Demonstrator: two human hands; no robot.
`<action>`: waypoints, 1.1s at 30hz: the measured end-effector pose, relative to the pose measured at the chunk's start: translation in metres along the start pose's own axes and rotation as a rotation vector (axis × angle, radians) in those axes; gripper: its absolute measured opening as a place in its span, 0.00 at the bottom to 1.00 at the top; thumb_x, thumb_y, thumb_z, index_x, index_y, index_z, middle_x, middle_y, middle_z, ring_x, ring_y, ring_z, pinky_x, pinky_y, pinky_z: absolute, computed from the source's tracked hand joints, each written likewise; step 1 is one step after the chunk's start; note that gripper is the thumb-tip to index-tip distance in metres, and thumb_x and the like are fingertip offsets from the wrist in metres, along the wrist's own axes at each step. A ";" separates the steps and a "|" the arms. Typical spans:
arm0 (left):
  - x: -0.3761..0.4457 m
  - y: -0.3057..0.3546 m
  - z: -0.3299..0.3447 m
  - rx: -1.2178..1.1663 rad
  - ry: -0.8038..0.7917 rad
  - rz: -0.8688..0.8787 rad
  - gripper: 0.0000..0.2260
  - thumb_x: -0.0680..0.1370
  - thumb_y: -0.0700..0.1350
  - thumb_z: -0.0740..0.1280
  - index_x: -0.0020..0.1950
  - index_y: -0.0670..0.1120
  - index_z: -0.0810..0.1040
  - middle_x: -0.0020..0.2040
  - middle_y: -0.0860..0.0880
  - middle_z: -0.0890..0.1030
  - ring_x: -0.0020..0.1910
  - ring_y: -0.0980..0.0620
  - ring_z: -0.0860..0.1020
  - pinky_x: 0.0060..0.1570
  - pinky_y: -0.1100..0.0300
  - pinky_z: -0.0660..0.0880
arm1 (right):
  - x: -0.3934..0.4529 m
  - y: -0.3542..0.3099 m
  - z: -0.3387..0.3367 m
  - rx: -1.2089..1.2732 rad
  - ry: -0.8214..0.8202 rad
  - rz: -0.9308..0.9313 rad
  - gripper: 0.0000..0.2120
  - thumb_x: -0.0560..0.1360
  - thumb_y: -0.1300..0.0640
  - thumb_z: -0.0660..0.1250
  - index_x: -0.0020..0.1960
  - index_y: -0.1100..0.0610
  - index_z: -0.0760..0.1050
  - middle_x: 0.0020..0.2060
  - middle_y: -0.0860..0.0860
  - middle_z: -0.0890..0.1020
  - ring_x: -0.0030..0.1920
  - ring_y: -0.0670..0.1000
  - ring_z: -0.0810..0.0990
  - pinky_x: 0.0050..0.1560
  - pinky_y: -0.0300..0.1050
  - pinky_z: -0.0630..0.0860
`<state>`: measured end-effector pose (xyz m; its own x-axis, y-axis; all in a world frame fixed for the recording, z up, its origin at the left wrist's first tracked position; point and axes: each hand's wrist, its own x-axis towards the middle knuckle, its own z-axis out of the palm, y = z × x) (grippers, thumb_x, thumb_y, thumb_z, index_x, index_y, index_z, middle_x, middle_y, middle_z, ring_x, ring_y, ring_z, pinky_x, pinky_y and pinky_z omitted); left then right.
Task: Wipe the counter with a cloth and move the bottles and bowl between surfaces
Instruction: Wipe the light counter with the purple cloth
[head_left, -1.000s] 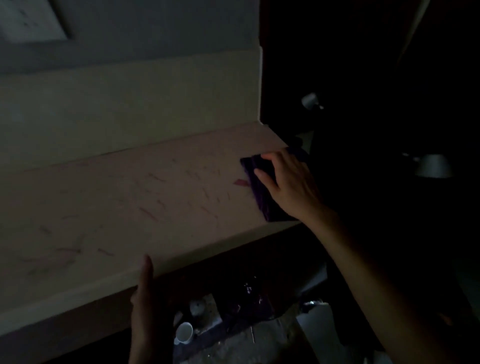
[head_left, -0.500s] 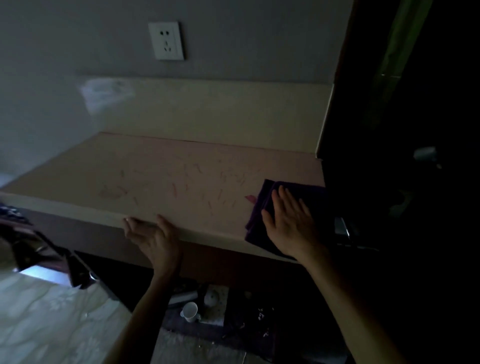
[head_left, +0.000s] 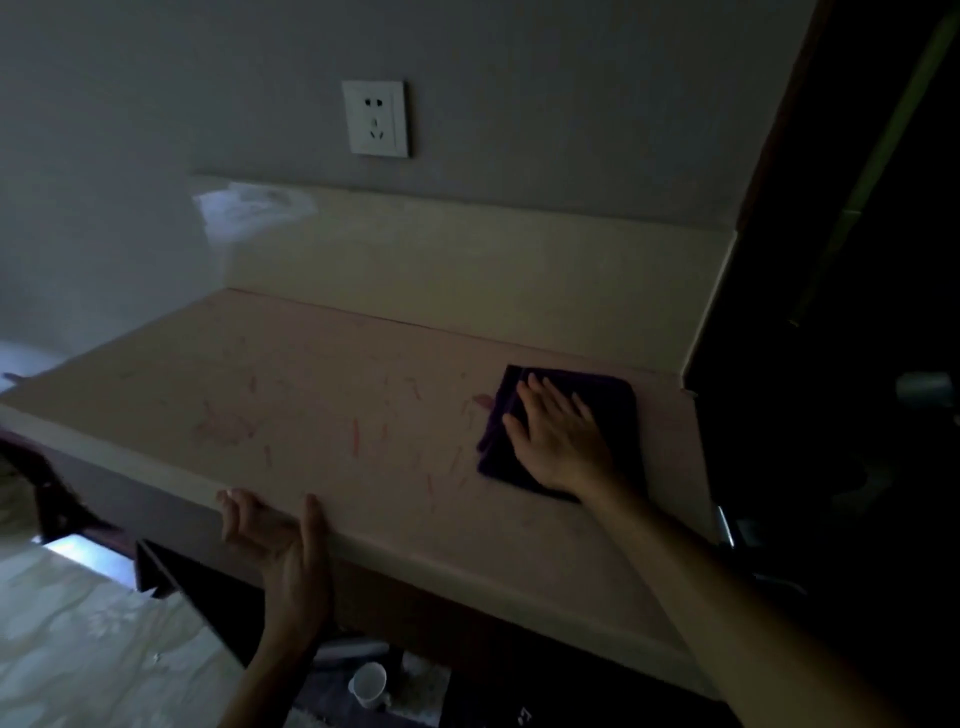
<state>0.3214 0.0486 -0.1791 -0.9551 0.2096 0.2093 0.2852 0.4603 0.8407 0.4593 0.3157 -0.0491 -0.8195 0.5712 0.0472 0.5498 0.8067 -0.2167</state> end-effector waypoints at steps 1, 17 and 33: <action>0.003 -0.010 0.005 -0.009 0.021 0.022 0.48 0.76 0.74 0.46 0.82 0.38 0.49 0.82 0.40 0.41 0.82 0.46 0.40 0.81 0.43 0.45 | 0.022 -0.001 0.000 -0.003 0.002 0.018 0.30 0.81 0.41 0.43 0.80 0.53 0.48 0.80 0.48 0.48 0.79 0.48 0.46 0.78 0.54 0.41; -0.015 0.039 -0.026 -0.009 0.097 0.108 0.33 0.81 0.54 0.64 0.73 0.29 0.61 0.75 0.30 0.55 0.77 0.37 0.52 0.79 0.53 0.45 | -0.100 -0.034 0.000 -0.011 -0.064 -0.039 0.31 0.79 0.34 0.40 0.79 0.43 0.43 0.79 0.43 0.42 0.78 0.46 0.40 0.75 0.64 0.37; 0.002 0.000 -0.040 0.408 0.045 0.512 0.42 0.81 0.65 0.42 0.77 0.28 0.53 0.76 0.29 0.56 0.76 0.28 0.55 0.73 0.37 0.59 | 0.048 0.042 -0.014 -0.063 0.023 0.287 0.32 0.77 0.31 0.44 0.78 0.42 0.51 0.79 0.52 0.53 0.78 0.56 0.52 0.76 0.59 0.47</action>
<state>0.3168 0.0145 -0.1583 -0.6902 0.4570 0.5611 0.7038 0.6040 0.3738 0.4456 0.3790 -0.0421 -0.6252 0.7803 0.0154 0.7684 0.6188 -0.1633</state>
